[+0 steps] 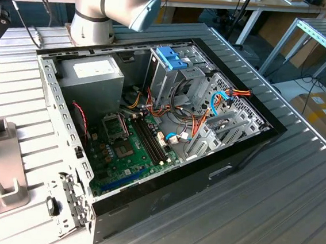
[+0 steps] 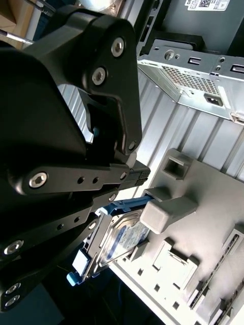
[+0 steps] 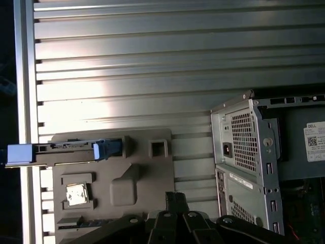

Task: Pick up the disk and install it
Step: 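Reach for the disk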

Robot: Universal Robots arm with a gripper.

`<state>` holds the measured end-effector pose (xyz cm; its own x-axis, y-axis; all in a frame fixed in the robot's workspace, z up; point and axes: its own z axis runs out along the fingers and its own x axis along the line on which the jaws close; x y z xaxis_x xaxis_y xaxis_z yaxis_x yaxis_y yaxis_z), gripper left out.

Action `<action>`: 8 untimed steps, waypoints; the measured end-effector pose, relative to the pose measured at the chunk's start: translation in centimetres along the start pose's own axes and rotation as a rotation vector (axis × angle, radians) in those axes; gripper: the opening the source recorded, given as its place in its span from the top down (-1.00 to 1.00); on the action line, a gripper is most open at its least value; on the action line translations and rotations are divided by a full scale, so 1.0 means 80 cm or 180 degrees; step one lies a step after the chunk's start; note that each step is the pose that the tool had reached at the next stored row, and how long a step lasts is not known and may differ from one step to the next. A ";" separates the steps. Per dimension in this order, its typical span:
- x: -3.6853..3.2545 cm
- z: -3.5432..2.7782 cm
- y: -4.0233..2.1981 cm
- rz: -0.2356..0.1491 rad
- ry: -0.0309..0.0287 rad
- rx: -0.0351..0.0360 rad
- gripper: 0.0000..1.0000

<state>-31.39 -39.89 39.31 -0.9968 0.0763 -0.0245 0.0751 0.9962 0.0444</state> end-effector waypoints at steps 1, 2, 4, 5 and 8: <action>0.0036 0.0000 0.0000 0.0000 0.0000 0.0000 0.79; 0.0063 0.0001 0.0001 0.0000 0.0000 0.0000 0.79; 0.0092 0.0002 0.0005 0.0000 0.0000 0.0001 0.79; 0.0119 0.0003 0.0007 0.0000 0.0000 0.0001 0.79; 0.0127 0.0003 0.0008 -0.0001 0.0000 0.0001 0.79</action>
<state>-32.40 -39.75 39.26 -0.9968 0.0761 -0.0244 0.0750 0.9962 0.0440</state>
